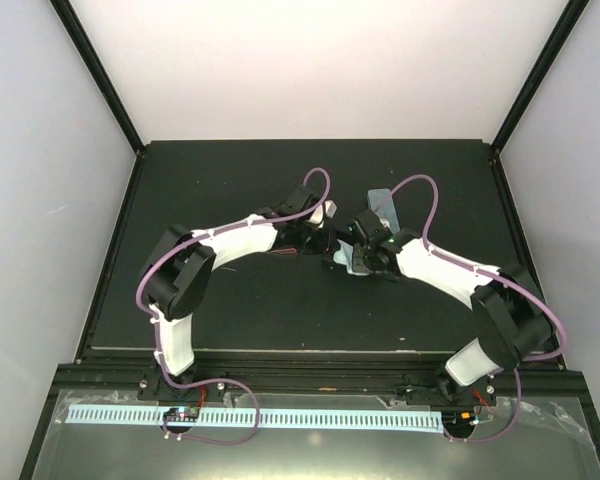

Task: Organize the sunglasses
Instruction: Place the glasses cleaning cloth in the sunglasses case.

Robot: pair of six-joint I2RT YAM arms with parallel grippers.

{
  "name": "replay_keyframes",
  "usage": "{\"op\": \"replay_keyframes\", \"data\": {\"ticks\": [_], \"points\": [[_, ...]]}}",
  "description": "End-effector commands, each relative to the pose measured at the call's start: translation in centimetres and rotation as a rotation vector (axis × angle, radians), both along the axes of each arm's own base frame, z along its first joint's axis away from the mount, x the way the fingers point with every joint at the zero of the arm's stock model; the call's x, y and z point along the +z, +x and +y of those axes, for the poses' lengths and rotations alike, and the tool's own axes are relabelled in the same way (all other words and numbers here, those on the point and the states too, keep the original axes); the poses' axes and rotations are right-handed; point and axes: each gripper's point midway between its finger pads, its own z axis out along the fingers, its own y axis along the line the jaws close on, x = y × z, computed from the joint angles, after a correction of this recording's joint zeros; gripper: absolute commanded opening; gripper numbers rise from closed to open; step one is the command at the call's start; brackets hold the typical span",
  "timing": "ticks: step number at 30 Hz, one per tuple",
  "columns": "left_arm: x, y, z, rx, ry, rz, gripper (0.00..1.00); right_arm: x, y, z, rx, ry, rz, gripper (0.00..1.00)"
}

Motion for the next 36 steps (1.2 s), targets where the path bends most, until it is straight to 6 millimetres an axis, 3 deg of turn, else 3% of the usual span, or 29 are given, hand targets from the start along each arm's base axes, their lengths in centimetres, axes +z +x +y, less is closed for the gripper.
{"op": "replay_keyframes", "data": {"ticks": [1, 13, 30, 36], "points": [[0.9, 1.3, -1.0, -0.047, -0.048, -0.010, 0.02, 0.1, 2.1, 0.1, -0.001, -0.006, -0.034, 0.01], [-1.9, 2.6, -0.3, -0.027, 0.007, 0.039, 0.02, -1.5, 3.1, -0.6, -0.023, -0.025, 0.007, 0.01], [-3.3, 3.6, 1.2, 0.002, 0.104, 0.033, 0.02, -2.7, 2.7, -1.9, -0.057, -0.084, 0.035, 0.02], [-2.5, 3.7, 1.8, 0.009, 0.109, 0.024, 0.18, -3.0, 2.7, -1.5, -0.044, -0.072, 0.047, 0.06]]}}
